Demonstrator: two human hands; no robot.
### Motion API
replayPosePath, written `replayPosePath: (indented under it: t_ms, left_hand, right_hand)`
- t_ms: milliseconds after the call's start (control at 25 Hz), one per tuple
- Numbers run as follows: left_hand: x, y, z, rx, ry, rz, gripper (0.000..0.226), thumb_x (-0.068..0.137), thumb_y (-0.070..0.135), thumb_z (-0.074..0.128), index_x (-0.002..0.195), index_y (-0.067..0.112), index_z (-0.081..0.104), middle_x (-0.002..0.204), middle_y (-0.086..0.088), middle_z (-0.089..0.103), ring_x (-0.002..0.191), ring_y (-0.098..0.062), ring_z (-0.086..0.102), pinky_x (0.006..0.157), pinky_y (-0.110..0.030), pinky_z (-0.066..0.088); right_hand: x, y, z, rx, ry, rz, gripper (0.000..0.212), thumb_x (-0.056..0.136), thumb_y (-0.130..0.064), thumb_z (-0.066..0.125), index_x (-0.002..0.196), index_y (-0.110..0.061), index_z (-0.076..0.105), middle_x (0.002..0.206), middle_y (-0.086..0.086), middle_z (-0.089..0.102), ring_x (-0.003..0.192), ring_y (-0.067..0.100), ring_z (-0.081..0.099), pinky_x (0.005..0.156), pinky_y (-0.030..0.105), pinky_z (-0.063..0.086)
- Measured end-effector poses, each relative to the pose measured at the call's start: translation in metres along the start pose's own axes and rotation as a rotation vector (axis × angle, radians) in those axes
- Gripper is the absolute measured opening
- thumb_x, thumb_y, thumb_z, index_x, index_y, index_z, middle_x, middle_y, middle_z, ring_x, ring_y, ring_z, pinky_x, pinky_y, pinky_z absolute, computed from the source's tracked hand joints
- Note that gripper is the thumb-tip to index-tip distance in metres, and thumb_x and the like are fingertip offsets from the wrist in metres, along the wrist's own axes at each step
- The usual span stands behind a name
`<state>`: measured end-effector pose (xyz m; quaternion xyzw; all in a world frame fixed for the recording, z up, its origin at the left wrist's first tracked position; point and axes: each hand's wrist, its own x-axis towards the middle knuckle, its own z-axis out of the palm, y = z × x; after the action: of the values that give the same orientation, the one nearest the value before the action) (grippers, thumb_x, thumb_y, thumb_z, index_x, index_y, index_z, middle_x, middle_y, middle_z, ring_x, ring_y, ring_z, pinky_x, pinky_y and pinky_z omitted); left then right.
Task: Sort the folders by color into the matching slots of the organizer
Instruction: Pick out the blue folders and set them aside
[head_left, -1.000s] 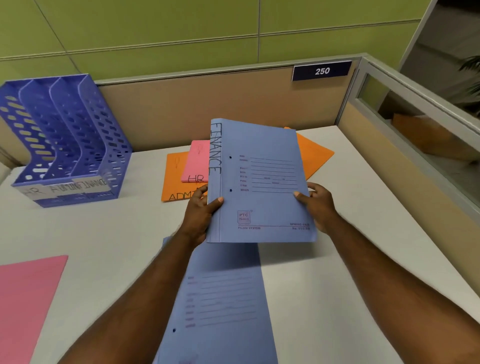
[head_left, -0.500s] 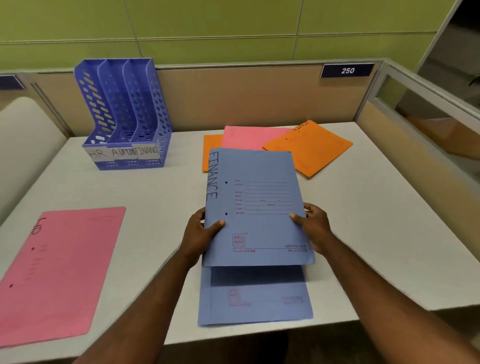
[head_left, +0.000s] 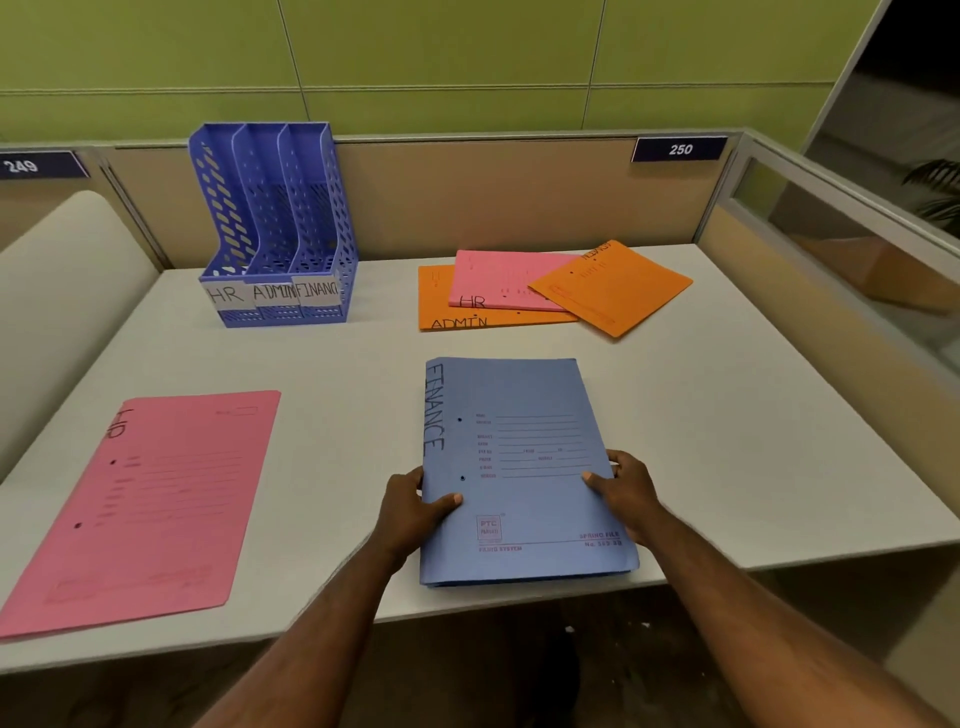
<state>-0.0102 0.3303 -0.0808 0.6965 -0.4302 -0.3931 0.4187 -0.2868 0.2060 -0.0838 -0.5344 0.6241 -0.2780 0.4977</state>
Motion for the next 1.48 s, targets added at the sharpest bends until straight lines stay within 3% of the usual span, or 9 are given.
replayPosePath:
  t_ms: [80,160,320,680,880,960,1120,1280,1480]
  left_hand:
    - [-0.001,-0.001,0.004,0.014,-0.017,-0.037,0.046,0.080,0.027,0.078,0.119,0.011,0.060,0.116,-0.006,0.065,0.095,-0.016,0.067,0.071,-0.023,0.057]
    - [0.000,-0.002,0.008,0.057,-0.021,-0.086,0.051,0.079,0.026,0.078,0.123,0.007,0.058,0.123,-0.011,0.061,0.103,-0.023,0.064,0.083,-0.036,0.058]
    - [0.002,-0.006,0.013,0.237,-0.002,-0.162,0.070,0.078,0.036,0.077,0.136,0.009,0.047,0.135,-0.012,0.049,0.122,-0.029,0.051,0.103,-0.049,0.046]
    - [-0.001,-0.001,0.017,0.115,-0.026,-0.225,0.062,0.081,0.035,0.074,0.132,0.014,0.045,0.138,-0.011,0.046,0.121,-0.029,0.052,0.101,-0.050,0.048]
    - [0.016,0.015,0.016,0.197,0.066,-0.179,0.082,0.077,0.039,0.077,0.145,0.020,0.034,0.144,-0.008,0.038,0.133,-0.031,0.039,0.110,-0.050,0.037]
    - [0.033,0.029,0.018,0.233,0.101,-0.089,0.076,0.077,0.037,0.078,0.141,0.020,0.041,0.141,-0.008,0.044,0.133,-0.030,0.041,0.110,-0.051,0.036]
    - [0.079,0.068,0.034,0.275,0.138,-0.017,0.078,0.081,0.035,0.075,0.145,0.016,0.036,0.148,-0.010,0.036,0.138,-0.028,0.033,0.115,-0.043,0.028]
    - [0.134,0.108,0.062,0.294,0.131,0.046,0.072,0.083,0.033,0.073,0.144,0.017,0.037,0.148,-0.010,0.035,0.137,-0.026,0.032,0.110,-0.039,0.029]
    - [0.213,0.147,0.104,0.385,0.115,0.085,0.070,0.085,0.033,0.071,0.144,0.017,0.038,0.150,-0.011,0.034,0.138,-0.030,0.030,0.110,-0.045,0.030]
  right_hand:
    - [-0.003,0.003,-0.003,-0.037,-0.003,0.011,0.045,0.086,-0.013,0.068,0.128,-0.007,0.052,0.122,0.015,0.063,0.102,0.031,0.064,0.090,0.046,0.054]
    - [-0.004,0.004,-0.004,-0.069,-0.018,0.016,0.045,0.086,-0.013,0.068,0.128,-0.005,0.052,0.123,0.016,0.062,0.104,0.032,0.063,0.092,0.048,0.054]
    - [-0.006,0.002,-0.002,-0.150,-0.050,0.002,0.048,0.082,-0.011,0.072,0.126,-0.005,0.054,0.123,0.015,0.062,0.106,0.032,0.061,0.093,0.047,0.052]
    - [-0.002,-0.001,-0.001,-0.330,-0.076,-0.030,0.053,0.076,-0.009,0.076,0.124,-0.005,0.052,0.125,0.015,0.060,0.108,0.030,0.059,0.090,0.039,0.053]
    - [0.007,-0.004,-0.006,-0.379,-0.001,-0.047,0.080,0.081,-0.023,0.075,0.147,-0.006,0.032,0.147,0.016,0.037,0.133,0.030,0.041,0.109,0.039,0.038]
    - [0.018,-0.008,-0.013,-0.372,0.025,-0.077,0.077,0.082,-0.024,0.074,0.145,-0.008,0.034,0.146,0.015,0.036,0.132,0.029,0.041,0.109,0.038,0.037]
    - [0.059,-0.030,-0.036,-0.330,0.085,-0.123,0.067,0.083,-0.021,0.073,0.140,-0.007,0.041,0.142,0.015,0.040,0.127,0.029,0.047,0.107,0.038,0.040]
    - [0.115,-0.056,-0.065,-0.198,0.098,-0.110,0.063,0.085,-0.020,0.072,0.140,-0.009,0.042,0.140,0.014,0.042,0.127,0.028,0.047,0.101,0.035,0.042]
    - [0.196,-0.075,-0.101,-0.090,0.105,-0.092,0.062,0.086,-0.018,0.070,0.140,-0.010,0.042,0.143,0.014,0.041,0.129,0.028,0.047,0.094,0.034,0.045]
